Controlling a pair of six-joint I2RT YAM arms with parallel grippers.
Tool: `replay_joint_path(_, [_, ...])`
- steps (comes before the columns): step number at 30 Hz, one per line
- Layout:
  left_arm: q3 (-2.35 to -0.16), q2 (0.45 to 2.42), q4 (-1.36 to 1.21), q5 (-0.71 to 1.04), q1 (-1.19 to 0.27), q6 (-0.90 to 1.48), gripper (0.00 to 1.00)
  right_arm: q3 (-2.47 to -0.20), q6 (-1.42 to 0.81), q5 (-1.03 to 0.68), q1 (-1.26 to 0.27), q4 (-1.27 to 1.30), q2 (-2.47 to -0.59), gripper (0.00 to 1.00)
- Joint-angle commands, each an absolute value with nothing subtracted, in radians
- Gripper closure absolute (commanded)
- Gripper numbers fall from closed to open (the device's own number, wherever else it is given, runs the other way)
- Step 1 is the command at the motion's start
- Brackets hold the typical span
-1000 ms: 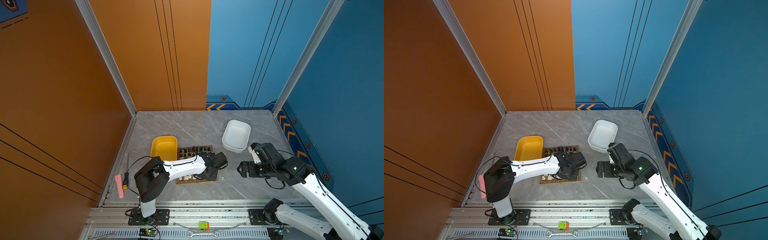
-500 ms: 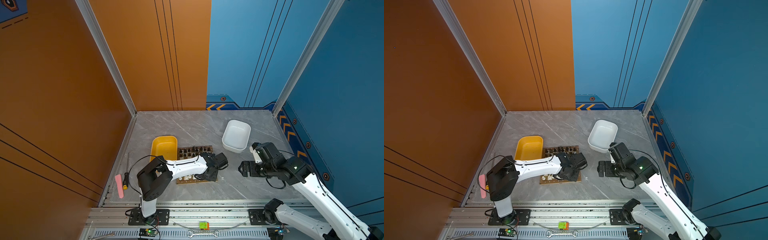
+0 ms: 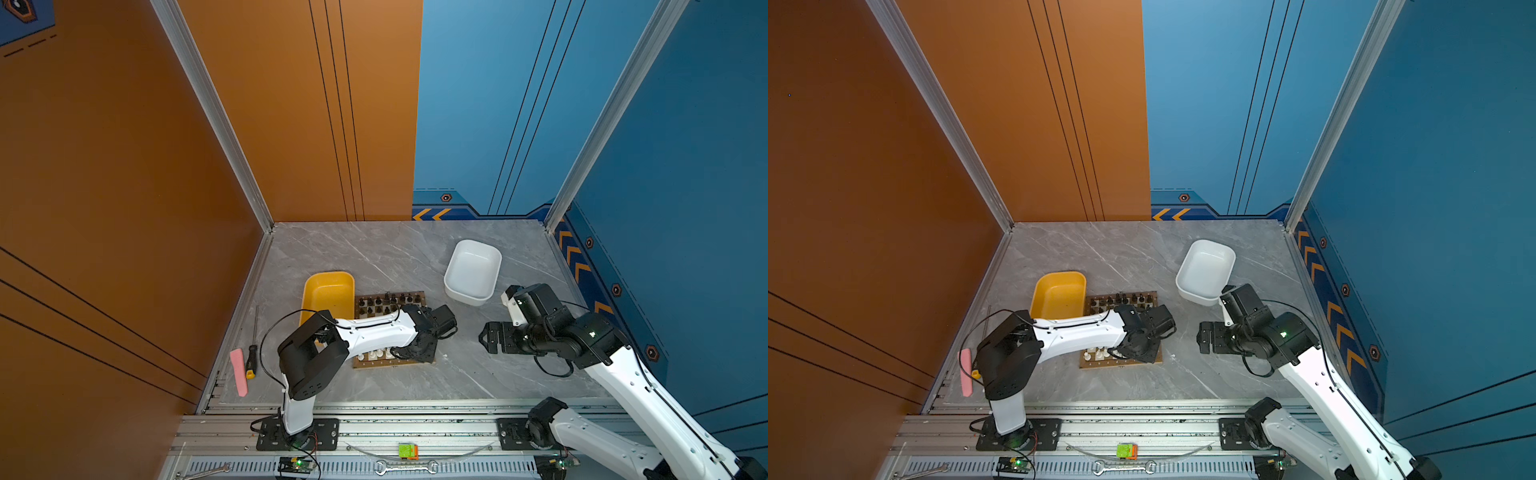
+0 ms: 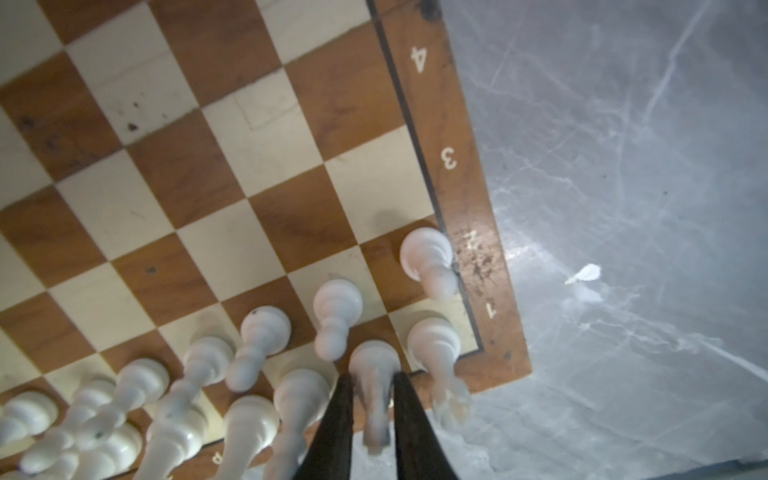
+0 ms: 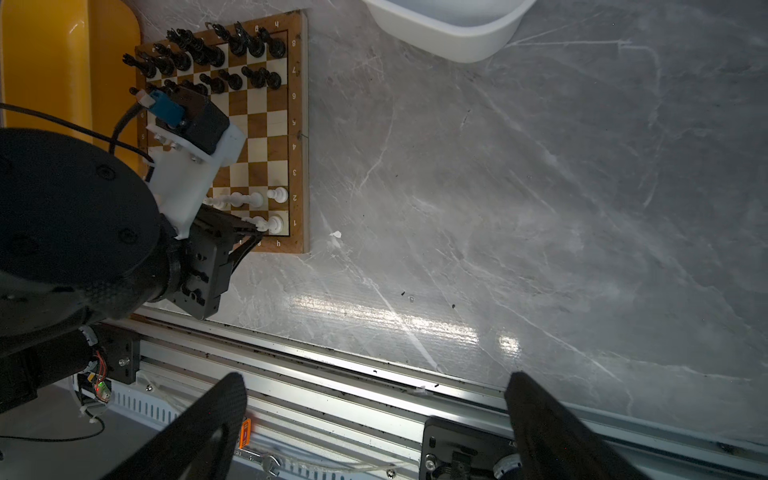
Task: Set up the chess pieces on the board
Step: 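Lower the held white piece onto the near-row square with left gripper, then open left gripper to release the white piece and raise it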
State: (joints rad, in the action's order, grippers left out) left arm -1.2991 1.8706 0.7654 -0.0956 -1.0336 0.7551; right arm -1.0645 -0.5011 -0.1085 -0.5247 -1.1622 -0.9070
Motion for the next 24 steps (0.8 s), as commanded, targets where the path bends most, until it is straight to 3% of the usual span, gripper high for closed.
replay_joint_path(1, [-1.325,1.884,0.777,-0.081,-1.022,0.747,0.79,-1.052,-0.479,-0.124,-0.514,-1.195,-0.9,0.0])
replay_joint_path(24, [-1.343,1.802,0.864,-0.107,-0.998,0.741,0.67,-1.051,-0.471,-0.14,-0.492,-1.171,-0.915,0.0])
